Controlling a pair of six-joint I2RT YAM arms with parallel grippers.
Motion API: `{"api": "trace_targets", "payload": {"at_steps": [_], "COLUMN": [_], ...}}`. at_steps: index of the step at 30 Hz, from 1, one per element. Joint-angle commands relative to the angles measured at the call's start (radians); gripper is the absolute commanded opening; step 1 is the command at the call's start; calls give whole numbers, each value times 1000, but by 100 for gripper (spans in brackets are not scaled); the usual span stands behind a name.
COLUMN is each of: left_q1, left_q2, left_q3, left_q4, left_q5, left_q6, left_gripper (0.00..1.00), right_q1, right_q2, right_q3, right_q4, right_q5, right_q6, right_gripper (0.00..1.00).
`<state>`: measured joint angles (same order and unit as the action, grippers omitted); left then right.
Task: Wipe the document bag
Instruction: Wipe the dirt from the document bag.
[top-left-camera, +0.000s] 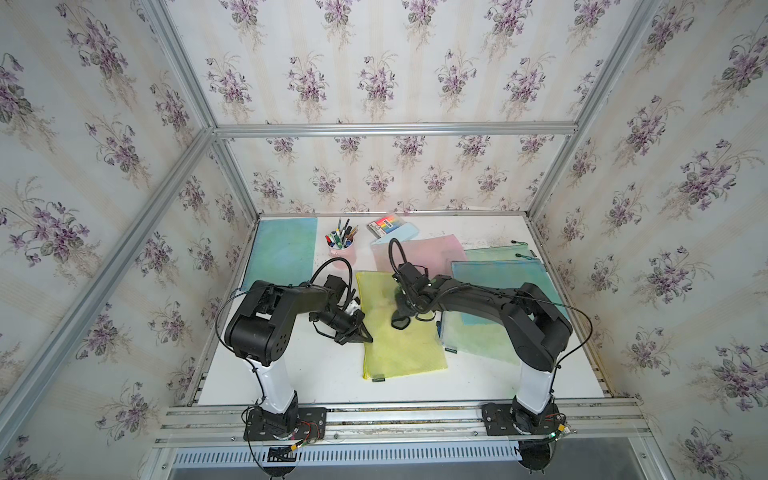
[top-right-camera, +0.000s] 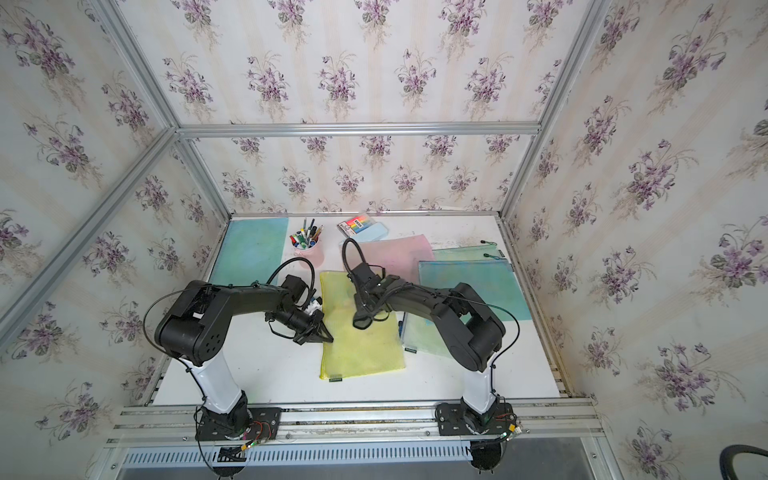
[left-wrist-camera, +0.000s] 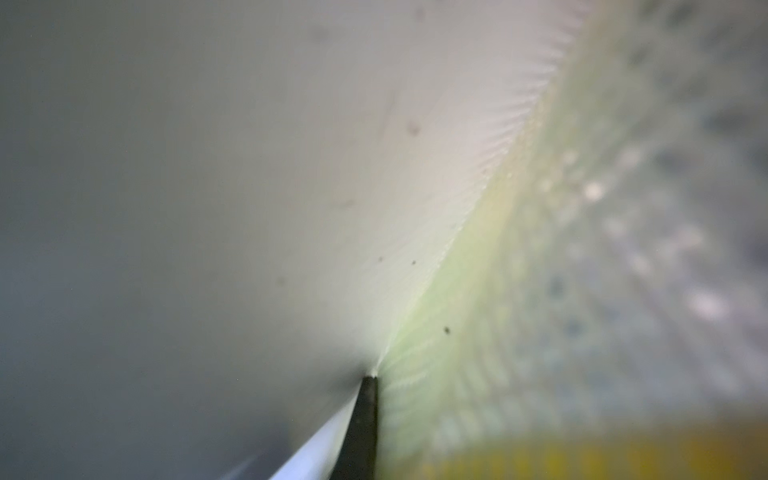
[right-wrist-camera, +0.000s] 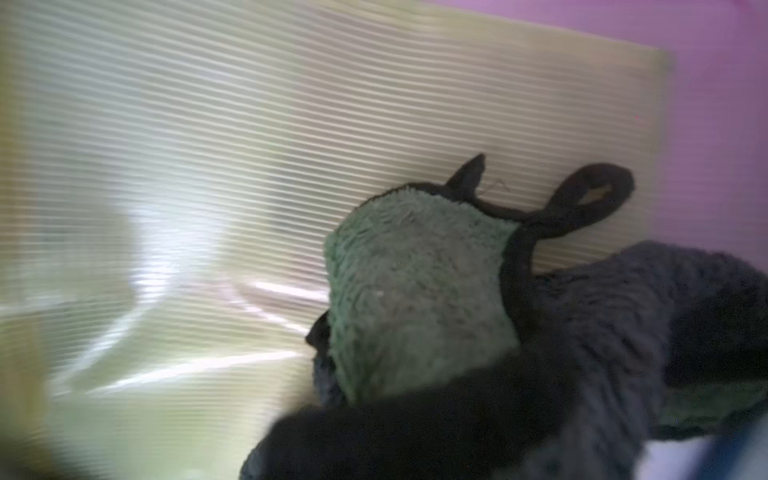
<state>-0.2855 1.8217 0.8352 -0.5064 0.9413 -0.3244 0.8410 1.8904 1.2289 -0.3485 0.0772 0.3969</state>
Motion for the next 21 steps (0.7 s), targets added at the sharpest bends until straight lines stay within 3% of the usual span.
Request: {"api": "trace_targets", "payload": {"at_steps": [1,6,8,12,15,19,21], "left_q1": [-20,-39,-40,-40,-39,-39,-39], "left_q2": [-35,-132,-138,-89,-17,-12,-23], "left_q3": [-14,-83,-104,-127,-105,-119,-121], "left_q4": [-60,-89,-67,64,91,104,94], "left_q5": [23,29,25,36,48,59,47], "left_q6": [-33,-43,-54,-110,-80,-74,-71], "left_gripper": [5,6,6,6,6,6,6], "right_q1": [33,30,36,119,155,127,64], "right_q2": [8,-199,-239,-152,-48,-68,-120], "right_q3": [23,-155,-191,-163,-140,-186,-246], "right_q4": [-32,-63,-44,28,38,-57,-76], "right_q5": [-40,92,57,10,26,150,139], "right_q6": [-38,-53,-46,-10,61,116,126], "right_gripper": [12,13,13,14,14,12,12]}}
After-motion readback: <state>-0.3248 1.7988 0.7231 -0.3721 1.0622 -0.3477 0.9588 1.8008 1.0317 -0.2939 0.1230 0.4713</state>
